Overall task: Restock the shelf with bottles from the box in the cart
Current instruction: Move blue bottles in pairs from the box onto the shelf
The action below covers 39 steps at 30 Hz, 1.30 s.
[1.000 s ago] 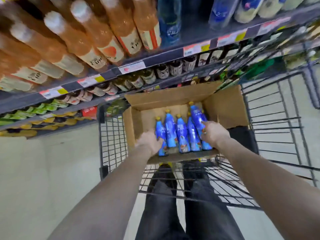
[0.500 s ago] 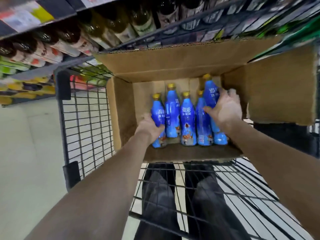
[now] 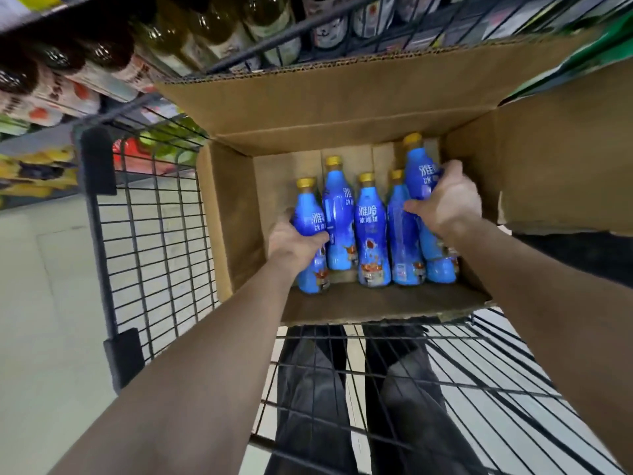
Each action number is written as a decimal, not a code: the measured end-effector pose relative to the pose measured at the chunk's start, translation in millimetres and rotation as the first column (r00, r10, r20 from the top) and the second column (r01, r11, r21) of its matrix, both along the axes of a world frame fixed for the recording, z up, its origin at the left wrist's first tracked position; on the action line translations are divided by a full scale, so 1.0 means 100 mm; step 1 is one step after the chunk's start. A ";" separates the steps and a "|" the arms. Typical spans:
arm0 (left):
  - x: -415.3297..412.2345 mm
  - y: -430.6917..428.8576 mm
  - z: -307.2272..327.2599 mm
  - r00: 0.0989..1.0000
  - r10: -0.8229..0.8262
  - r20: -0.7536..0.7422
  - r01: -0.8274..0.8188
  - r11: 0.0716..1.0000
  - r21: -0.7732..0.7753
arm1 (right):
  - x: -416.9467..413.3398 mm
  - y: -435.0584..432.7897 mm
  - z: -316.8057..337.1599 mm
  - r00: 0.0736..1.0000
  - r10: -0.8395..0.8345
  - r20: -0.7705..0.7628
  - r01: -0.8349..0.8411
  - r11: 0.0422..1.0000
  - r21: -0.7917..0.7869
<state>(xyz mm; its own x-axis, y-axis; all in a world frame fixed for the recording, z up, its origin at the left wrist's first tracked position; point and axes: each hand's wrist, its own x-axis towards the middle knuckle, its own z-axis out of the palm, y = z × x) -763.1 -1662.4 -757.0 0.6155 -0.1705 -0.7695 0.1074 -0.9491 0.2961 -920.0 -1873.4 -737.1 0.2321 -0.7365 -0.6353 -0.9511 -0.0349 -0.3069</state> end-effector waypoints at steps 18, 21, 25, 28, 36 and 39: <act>0.28 0.09 2.38 0.945 -0.273 0.183 0.328 0.781 -0.532 | 0.15 1.16 2.37 0.881 -0.232 0.412 0.260 0.965 -0.012; 0.26 0.26 2.76 0.943 -0.218 0.252 0.327 0.748 -0.578 | 0.25 1.38 2.80 0.865 -0.175 0.471 0.245 0.965 -0.092; 0.21 0.59 3.28 0.939 -0.154 0.309 0.320 0.721 -0.614 | 0.31 1.77 3.35 0.828 -0.098 0.553 0.220 0.963 -0.158; 0.14 0.94 3.60 0.921 -0.112 0.372 0.340 0.696 -0.632 | 0.25 2.12 3.66 0.804 -0.021 0.595 0.175 0.964 -0.202; -0.07 2.28 4.51 0.878 0.024 0.478 0.340 0.671 -0.658 | -0.07 3.23 4.39 0.674 0.025 0.738 0.198 0.957 -0.213; -0.03 2.76 4.91 0.855 0.072 0.513 0.335 0.679 -0.653 | 0.01 3.61 4.67 0.635 0.068 0.769 0.166 0.961 -0.222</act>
<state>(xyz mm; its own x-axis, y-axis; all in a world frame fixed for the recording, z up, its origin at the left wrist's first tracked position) -766.3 -1386.0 -266.1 0.7735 -0.6337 -0.0014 -0.3432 -0.4208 0.8397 -918.9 -1512.7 -270.6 0.5047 -0.8624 -0.0386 -0.3783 -0.1807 -0.9079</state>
